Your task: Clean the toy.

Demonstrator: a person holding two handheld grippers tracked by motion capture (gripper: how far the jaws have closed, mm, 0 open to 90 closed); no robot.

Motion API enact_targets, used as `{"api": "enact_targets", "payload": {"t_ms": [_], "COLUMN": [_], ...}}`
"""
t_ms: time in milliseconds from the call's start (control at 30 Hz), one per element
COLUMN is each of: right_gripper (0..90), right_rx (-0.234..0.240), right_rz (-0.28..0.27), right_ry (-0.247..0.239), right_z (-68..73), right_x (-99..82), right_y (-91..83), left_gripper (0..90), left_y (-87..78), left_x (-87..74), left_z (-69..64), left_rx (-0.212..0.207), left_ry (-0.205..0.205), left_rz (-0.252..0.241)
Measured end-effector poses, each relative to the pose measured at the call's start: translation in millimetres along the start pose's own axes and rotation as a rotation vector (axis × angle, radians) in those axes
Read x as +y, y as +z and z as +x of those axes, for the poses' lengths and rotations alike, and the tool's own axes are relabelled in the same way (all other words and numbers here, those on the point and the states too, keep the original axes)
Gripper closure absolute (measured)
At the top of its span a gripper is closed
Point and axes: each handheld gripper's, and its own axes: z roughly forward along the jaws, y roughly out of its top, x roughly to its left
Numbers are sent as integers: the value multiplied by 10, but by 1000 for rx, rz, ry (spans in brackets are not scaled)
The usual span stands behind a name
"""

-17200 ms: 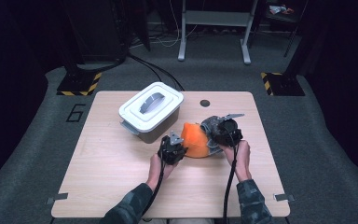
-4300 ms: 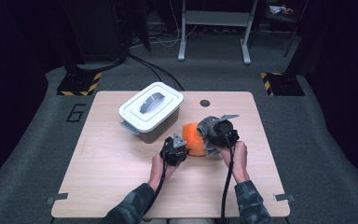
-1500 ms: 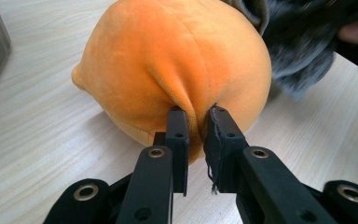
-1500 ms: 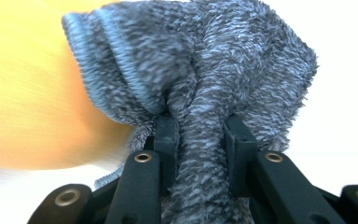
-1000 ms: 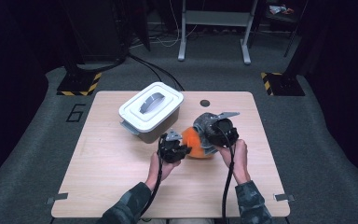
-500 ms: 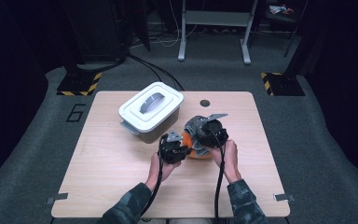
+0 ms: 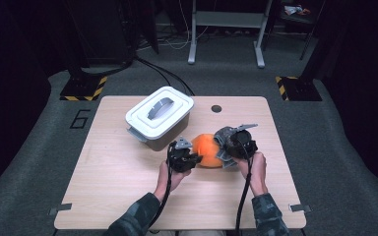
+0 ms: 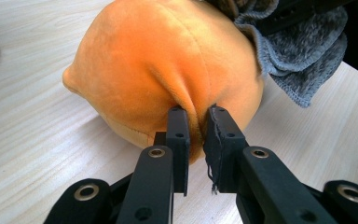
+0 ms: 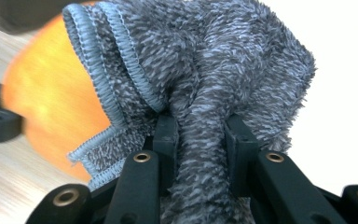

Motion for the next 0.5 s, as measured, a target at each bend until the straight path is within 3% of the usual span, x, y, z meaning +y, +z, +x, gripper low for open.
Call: {"api": "enact_targets", "payload": {"t_ms": [233, 500], "right_gripper": [701, 700], "right_rx": [-16, -53], "right_rz": [24, 94], "right_ry": [38, 84], "right_z": [-109, -222], "right_x": [-116, -264], "right_y": [91, 286], "left_gripper": [796, 796], "left_y": [5, 12], "left_x": [-5, -4], "left_z": [1, 8], "left_rx": [-4, -5], "left_ry": [-5, -14], "left_rz": [2, 1]}}
